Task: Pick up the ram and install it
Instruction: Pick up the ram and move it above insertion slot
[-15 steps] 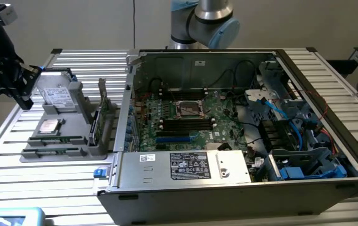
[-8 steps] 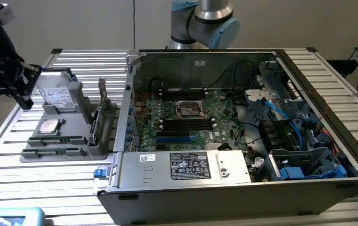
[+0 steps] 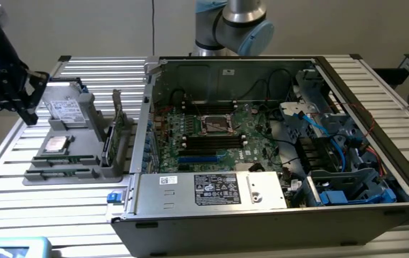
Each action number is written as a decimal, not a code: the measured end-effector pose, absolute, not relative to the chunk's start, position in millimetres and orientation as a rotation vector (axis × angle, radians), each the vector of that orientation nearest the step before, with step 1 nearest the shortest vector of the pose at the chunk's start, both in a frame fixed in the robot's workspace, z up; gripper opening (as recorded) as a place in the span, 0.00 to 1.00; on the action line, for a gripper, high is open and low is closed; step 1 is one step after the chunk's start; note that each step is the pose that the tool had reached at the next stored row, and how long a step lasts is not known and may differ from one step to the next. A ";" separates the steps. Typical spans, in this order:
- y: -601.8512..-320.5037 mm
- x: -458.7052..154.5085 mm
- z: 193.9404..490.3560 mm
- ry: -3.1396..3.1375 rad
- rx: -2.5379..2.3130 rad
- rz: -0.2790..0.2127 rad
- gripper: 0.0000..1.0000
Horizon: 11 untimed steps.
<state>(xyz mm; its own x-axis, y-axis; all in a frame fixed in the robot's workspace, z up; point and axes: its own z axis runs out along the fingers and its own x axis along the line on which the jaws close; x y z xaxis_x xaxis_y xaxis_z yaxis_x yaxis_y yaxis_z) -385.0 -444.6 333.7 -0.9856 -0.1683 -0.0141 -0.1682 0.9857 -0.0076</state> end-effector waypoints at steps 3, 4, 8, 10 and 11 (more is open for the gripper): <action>-444.6 -385.0 333.2 3.107 -0.349 -0.008 0.11; -444.6 -385.0 333.0 3.103 -0.377 -0.007 0.11; -444.6 -385.0 331.3 3.086 -0.485 -0.002 0.11; -444.6 -384.9 330.9 3.076 -0.540 0.000 0.11; -444.6 -385.0 330.5 3.071 -0.567 0.000 0.11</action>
<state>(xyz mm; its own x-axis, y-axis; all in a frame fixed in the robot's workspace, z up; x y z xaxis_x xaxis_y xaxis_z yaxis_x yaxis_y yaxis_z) -385.0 -444.6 330.5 -0.9340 -0.3569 -0.0182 -0.3569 0.9341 -0.0032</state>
